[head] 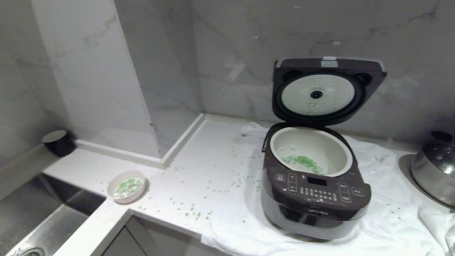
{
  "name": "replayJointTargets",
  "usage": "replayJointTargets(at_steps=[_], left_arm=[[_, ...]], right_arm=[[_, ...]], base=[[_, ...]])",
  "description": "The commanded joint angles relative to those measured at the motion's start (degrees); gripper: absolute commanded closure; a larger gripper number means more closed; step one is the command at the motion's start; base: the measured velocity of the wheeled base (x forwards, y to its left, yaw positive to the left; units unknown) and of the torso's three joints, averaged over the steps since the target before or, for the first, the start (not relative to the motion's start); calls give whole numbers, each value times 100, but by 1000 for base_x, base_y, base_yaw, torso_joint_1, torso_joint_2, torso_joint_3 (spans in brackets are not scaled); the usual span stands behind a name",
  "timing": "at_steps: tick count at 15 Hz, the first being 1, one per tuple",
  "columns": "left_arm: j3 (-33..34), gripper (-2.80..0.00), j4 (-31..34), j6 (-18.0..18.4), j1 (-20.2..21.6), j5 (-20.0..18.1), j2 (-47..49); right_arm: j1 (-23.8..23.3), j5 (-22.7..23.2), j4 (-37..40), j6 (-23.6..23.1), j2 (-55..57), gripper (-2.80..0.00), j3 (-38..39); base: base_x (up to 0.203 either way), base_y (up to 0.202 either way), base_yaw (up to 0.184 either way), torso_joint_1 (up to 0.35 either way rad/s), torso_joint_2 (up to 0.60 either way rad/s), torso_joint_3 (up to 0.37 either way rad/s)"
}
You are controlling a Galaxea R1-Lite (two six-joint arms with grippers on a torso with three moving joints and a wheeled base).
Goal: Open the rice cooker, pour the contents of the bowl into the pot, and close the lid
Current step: Pour the water from the bowl into the rice cooker
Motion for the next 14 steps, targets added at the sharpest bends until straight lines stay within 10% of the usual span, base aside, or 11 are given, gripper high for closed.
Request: replayJointTargets(at_steps=[1,14], left_arm=[[70,0,-3,4,1,-2,5],[70,0,-3,-58,1,42,5]], right_arm=[[2,5,3,-5,-2,0,-3],[2,5,3,1,-4,0,-5]], base=[[0,5,-174,-2,8,-1],[2,5,-104,2,2,1]])
